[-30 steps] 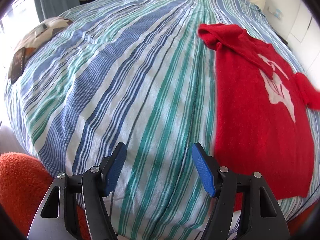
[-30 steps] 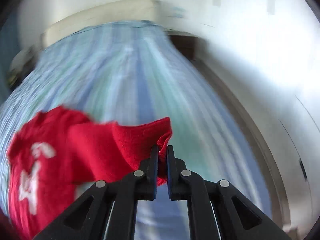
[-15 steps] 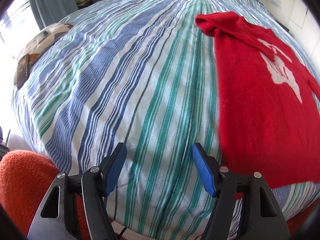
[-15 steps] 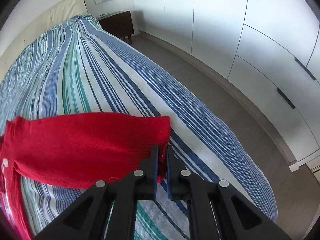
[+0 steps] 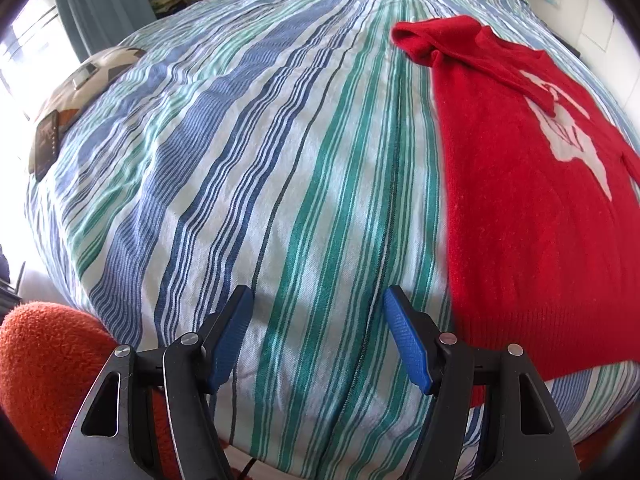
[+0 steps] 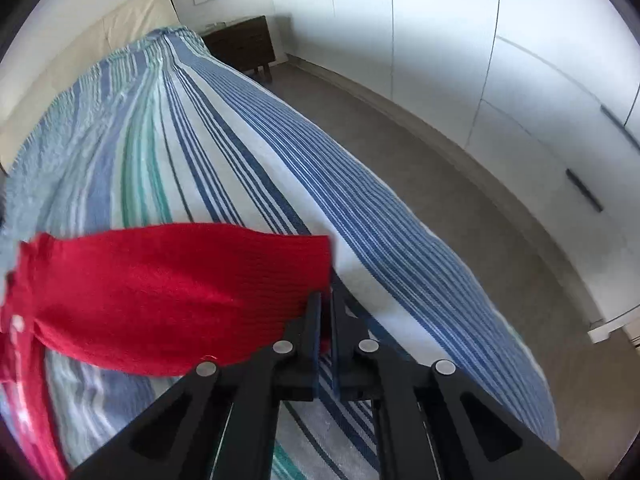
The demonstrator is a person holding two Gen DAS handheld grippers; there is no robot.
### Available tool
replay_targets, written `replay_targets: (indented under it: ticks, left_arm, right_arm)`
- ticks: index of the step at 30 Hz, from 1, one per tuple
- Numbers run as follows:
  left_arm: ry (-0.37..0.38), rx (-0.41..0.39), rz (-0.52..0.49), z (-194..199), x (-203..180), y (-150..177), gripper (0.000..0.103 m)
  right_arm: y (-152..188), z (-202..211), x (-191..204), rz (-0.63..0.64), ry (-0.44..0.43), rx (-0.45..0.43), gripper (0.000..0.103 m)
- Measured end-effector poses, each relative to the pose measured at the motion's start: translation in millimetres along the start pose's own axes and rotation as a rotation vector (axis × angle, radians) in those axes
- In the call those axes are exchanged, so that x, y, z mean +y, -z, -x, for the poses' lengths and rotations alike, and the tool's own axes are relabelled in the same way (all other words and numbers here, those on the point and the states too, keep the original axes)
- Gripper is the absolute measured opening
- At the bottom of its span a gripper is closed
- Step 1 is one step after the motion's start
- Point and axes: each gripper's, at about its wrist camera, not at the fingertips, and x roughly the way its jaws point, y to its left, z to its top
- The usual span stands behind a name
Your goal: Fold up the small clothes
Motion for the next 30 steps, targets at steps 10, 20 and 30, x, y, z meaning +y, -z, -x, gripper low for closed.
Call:
replay_targets:
  ticks: [10,20,30]
  left_arm:
    - [-0.015,-0.005,-0.014,-1,-3,0,0.071]
    - [-0.029,-0.004,-0.022,-4,-3,0,0.074]
    - [-0.034,-0.043,-0.021,26,1,-14,0.073]
  right_arm:
    - [-22,-12,-36,-0.228,-0.335,0.116,0.050]
    - [-22,-18,0,0.002,-0.012,0.089,0.005]
    - [-12,12,-9,-0.045,0.037,0.005,0.045]
